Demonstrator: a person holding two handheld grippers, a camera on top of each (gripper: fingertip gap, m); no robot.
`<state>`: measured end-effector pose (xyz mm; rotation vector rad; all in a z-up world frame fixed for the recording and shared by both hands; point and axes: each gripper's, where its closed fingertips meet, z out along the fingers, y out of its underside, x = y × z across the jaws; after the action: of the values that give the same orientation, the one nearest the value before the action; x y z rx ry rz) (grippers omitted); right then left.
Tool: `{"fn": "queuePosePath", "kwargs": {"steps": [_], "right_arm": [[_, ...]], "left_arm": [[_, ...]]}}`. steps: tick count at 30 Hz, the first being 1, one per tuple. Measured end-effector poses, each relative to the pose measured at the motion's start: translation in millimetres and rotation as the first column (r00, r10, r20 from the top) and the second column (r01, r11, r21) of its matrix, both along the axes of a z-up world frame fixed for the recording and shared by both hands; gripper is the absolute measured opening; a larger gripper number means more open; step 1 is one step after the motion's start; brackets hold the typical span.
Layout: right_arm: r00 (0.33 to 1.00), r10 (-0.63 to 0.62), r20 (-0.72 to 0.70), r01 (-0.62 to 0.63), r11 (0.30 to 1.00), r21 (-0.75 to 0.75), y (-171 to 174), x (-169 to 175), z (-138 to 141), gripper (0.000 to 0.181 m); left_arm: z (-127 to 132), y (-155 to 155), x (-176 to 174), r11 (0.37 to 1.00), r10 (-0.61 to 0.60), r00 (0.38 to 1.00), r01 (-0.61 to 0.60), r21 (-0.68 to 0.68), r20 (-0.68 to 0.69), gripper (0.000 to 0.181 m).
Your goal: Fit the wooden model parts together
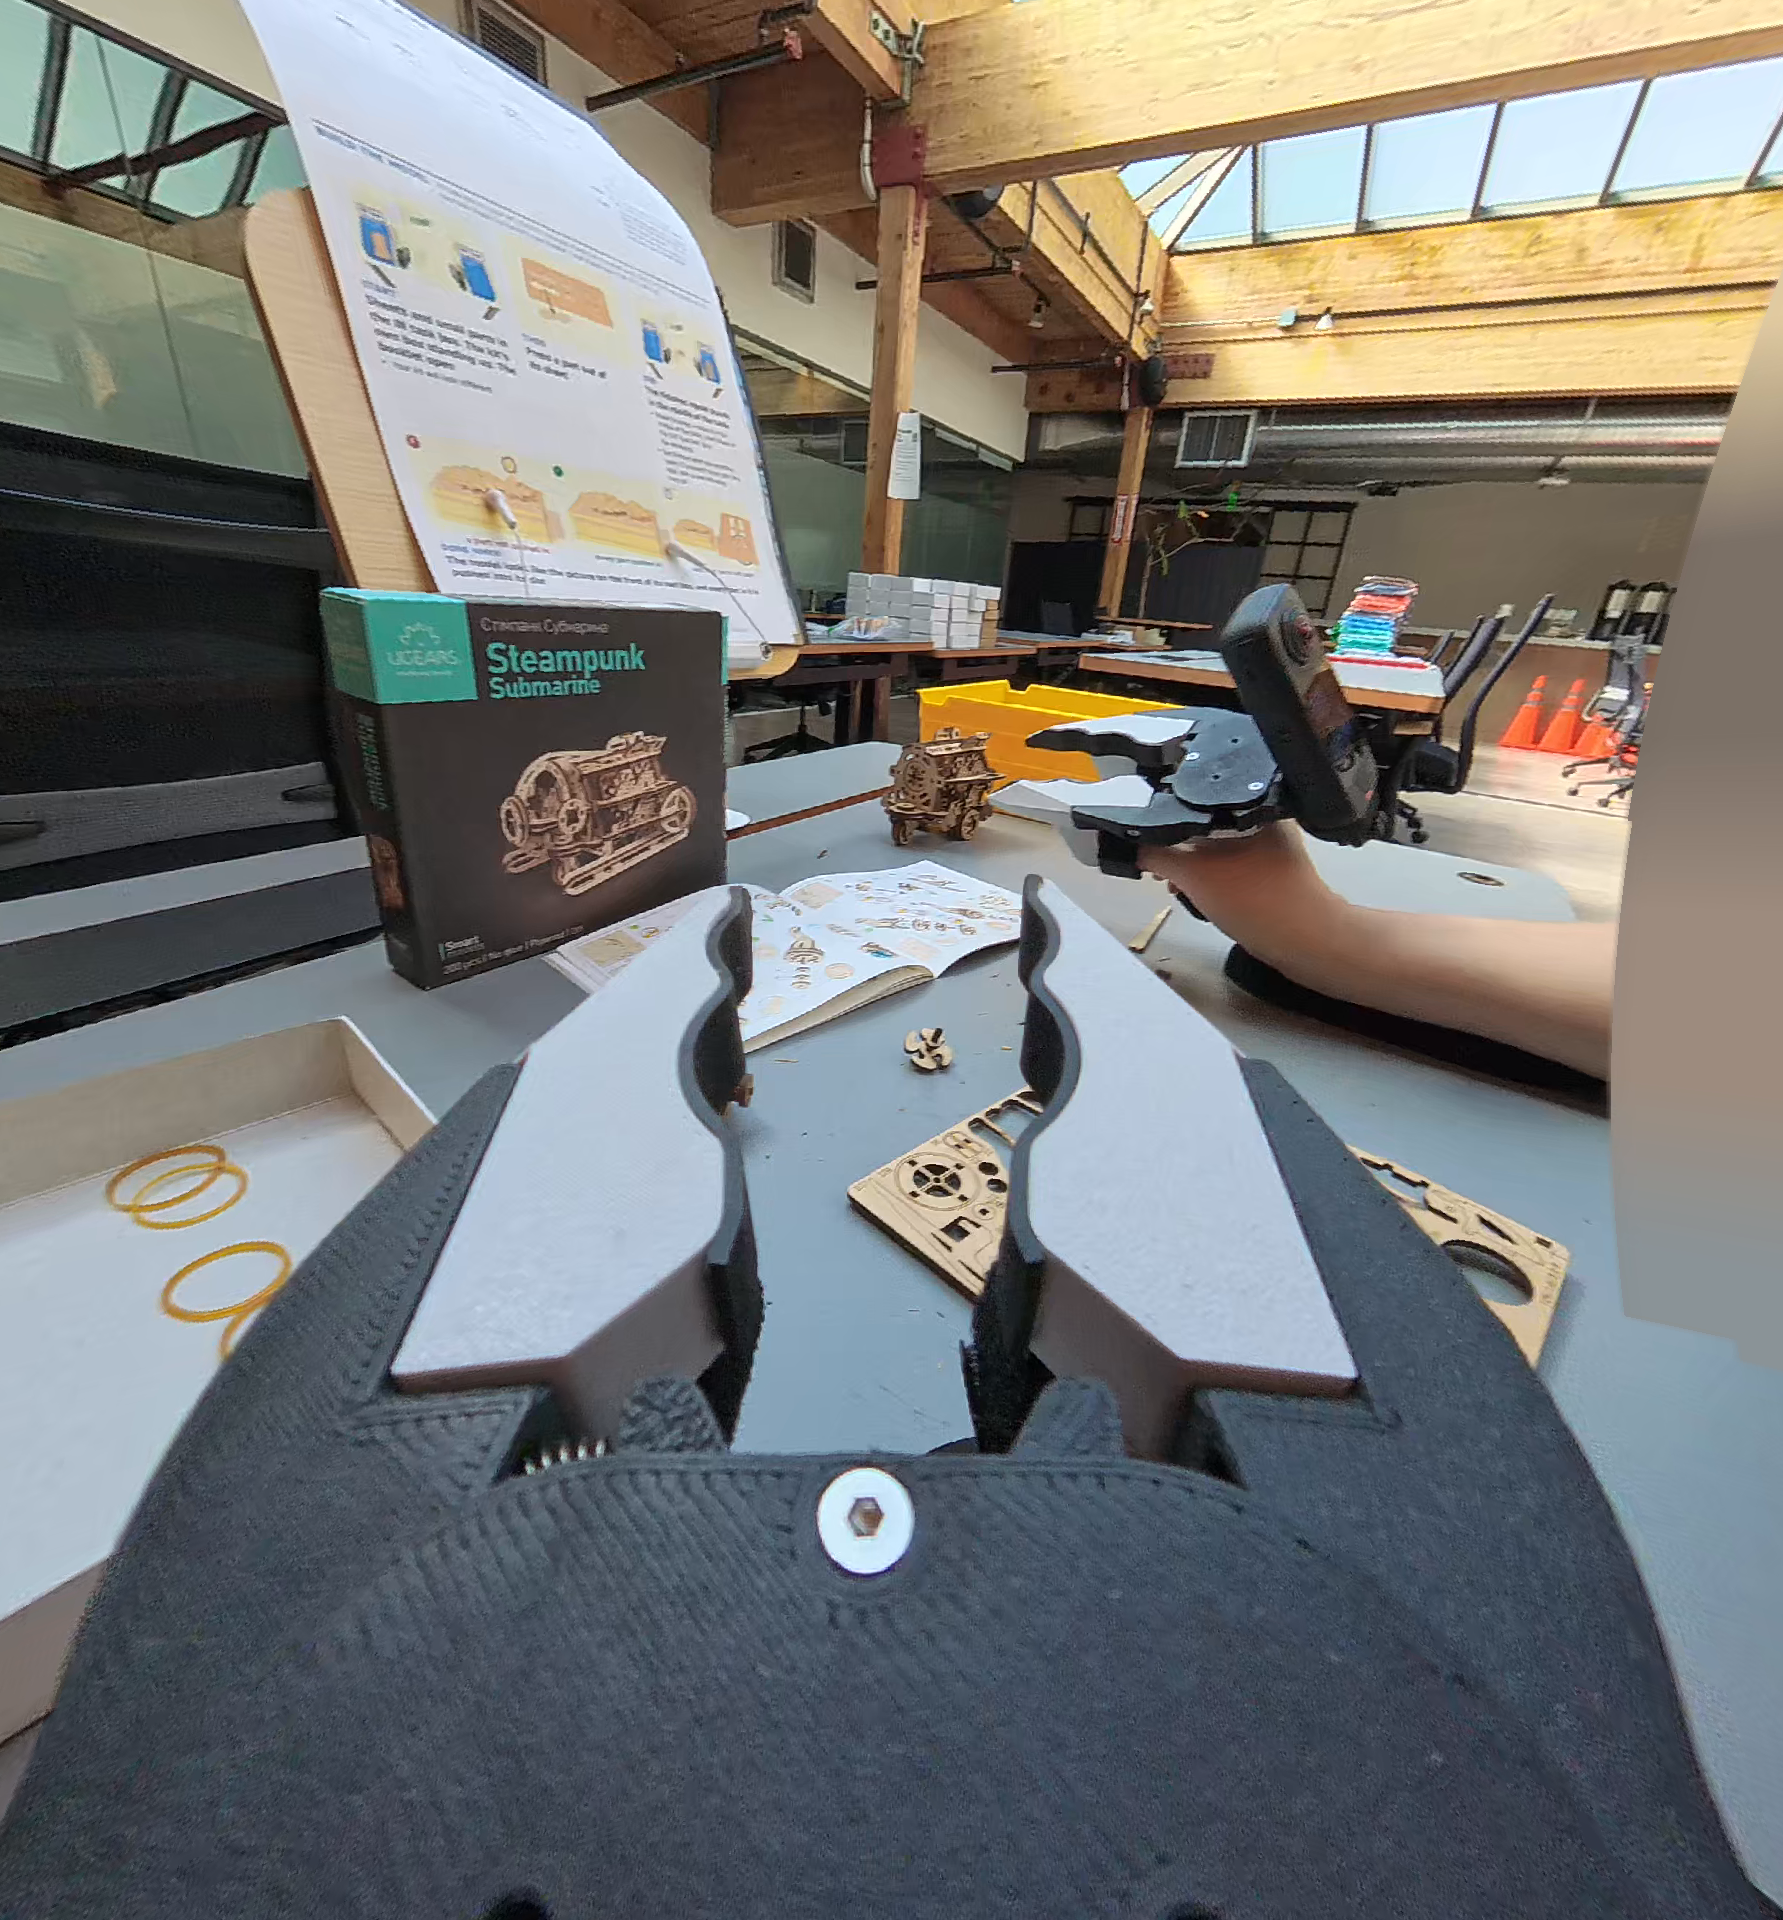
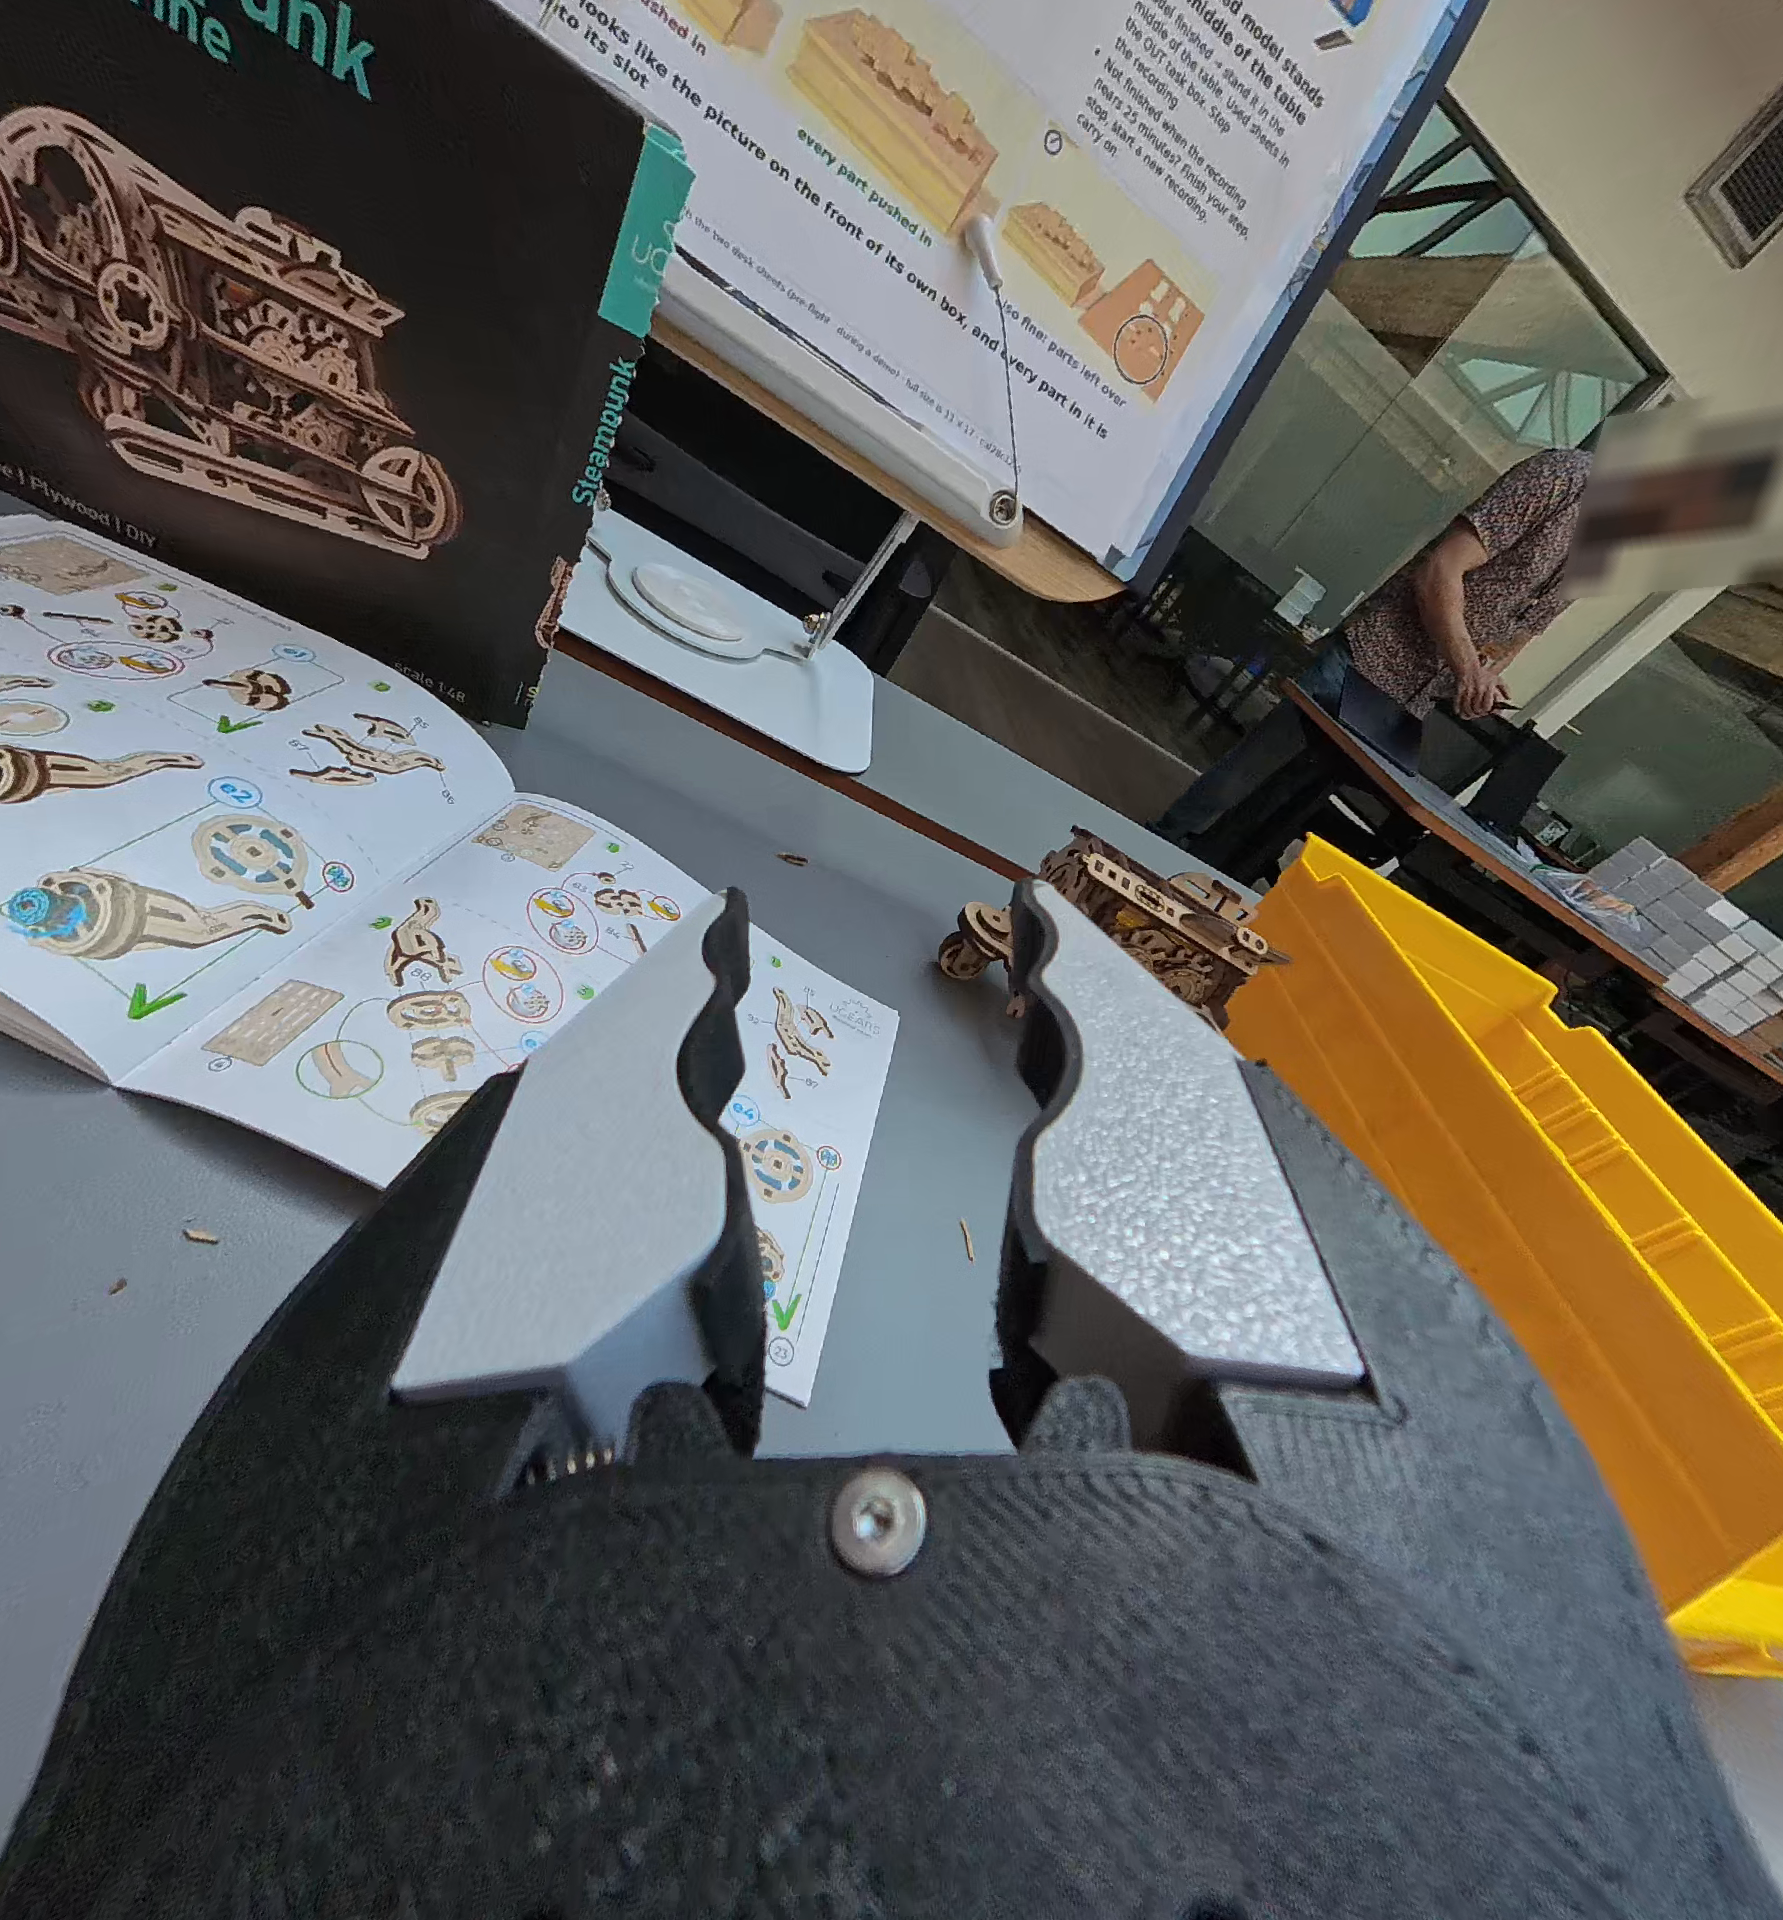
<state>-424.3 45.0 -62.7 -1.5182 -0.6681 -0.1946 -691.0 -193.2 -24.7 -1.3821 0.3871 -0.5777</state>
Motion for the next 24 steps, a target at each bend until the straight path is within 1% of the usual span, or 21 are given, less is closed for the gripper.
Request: {"fn": "queuePosePath", "kwargs": {"steps": [5,8,11,14,16,18,20,21,24], "right_arm": [[1.0,0.013,-0.023,-0.011,0.997,0.073,-6.8,1.1,13.6,0.051],[0.999,-0.017,0.031,0.014,0.995,0.1,-7.0,1.0,14.4,0.051],[0.998,-0.024,0.062,0.015,0.991,0.135,-9.0,-0.7,18.2,0.051],[0.999,-0.02,0.044,0.013,0.989,0.148,-10.3,1.6,21.4,0.051],[0.999,-0.013,0.033,0.008,0.988,0.154,-11.6,2.6,23.3,0.051],[0.999,0.0,0.035,-0.005,0.987,0.158,-14.9,2.2,24.0,0.051],[0.999,0.041,-0.006,-0.039,0.99,0.135,-22.4,-1.8,23.4,0.051],[0.996,0.09,-0.028,-0.086,0.99,0.115,-28.8,-9.3,21.3,0.052],[0.982,0.189,-0.003,-0.188,0.979,0.078,-44.7,-30.2,12.4,0.053]], "left_arm": [[-0.8,8.3,-17.5,0.994,0.109,0.993,-0.109,0.019,-0.043,0.041],[-5.7,14.0,-24.8,0.984,0.18,0.978,-0.18,0.004,-0.101,0.036],[-4.2,15.0,-29.5,0.971,0.239,0.958,-0.237,0.03,-0.156,0.035],[-1.6,14.2,-29.4,0.958,0.286,0.932,-0.272,0.093,-0.223,0.035],[-6.0,14.5,-26.5,0.956,0.293,0.921,-0.277,0.099,-0.255,0.035],[-10.6,14.0,-21.8,0.961,0.276,0.926,-0.264,0.082,-0.259,0.036],[-13.3,13.5,-19.3,0.964,0.266,0.926,-0.258,0.066,-0.268,0.037],[-12.8,13.2,-19.3,0.964,0.267,0.923,-0.258,0.071,-0.276,0.038],[-7.2,12.7,-22.4,0.959,0.282,0.907,-0.266,0.094,-0.311,0.04]]}}
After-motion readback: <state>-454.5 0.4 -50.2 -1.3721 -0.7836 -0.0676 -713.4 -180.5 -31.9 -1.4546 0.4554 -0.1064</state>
